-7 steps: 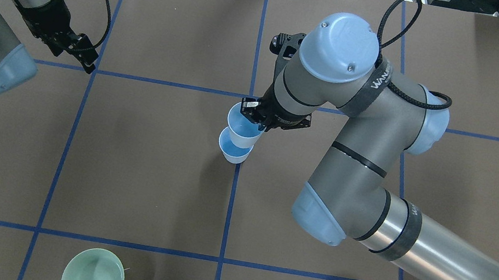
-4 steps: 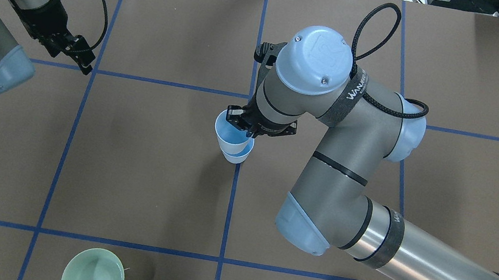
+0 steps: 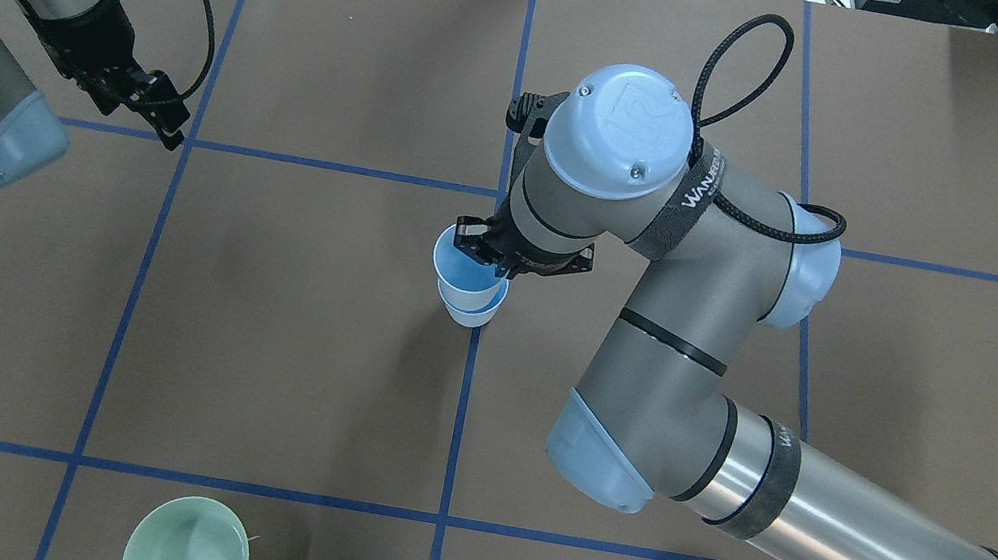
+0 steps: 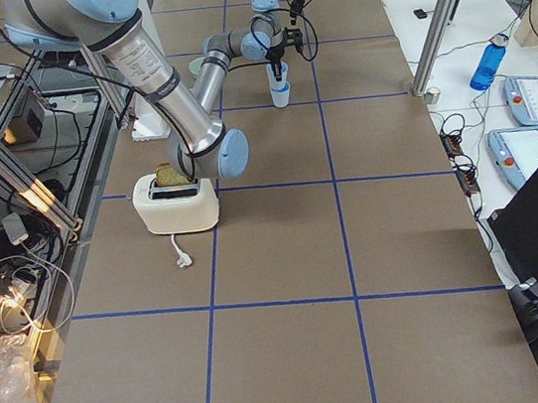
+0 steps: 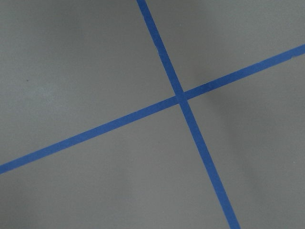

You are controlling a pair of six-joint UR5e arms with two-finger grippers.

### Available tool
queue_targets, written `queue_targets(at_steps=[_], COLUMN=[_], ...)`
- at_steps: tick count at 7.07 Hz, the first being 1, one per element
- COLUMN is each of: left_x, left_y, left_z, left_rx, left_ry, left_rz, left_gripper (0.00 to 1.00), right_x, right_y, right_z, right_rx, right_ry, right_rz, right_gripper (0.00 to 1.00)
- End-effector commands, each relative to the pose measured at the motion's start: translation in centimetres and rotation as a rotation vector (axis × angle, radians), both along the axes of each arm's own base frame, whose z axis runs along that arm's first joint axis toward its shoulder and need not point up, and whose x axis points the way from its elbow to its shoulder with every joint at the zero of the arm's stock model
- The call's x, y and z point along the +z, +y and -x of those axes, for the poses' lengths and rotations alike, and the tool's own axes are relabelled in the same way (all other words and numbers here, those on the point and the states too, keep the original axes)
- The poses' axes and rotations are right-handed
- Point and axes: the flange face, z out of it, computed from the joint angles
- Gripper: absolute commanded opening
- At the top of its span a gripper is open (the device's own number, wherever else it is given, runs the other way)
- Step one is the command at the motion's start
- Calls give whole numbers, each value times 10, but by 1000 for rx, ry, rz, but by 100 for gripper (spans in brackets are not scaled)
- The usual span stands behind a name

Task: Stack blue cups with both arms
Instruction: 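Lower the right gripper's cup into the center cup and release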

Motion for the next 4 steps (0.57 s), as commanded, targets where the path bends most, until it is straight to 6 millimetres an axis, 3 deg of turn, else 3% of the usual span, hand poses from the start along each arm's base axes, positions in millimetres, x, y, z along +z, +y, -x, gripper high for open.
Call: queue_targets(at_steps=[1,2,3,4], left_x=[1,0,0,0], left_y=[0,0,0,0], left_z=[0,0,0,0], left_rx=[-1,-1,-3,-1], left_ry=[-1,1,0,0], left_rz=[2,3,3,1], left_gripper=[97,97,97,97], right_x=[0,1,2,0], right_y=[-1,-2,-4,-9], right_z=[1,1,-1,-7], right_rx=[4,3,6,12], right_ry=[3,1,3,-2], right_rz=[-3,-4,-6,-4], right_gripper=[17,69,100,100])
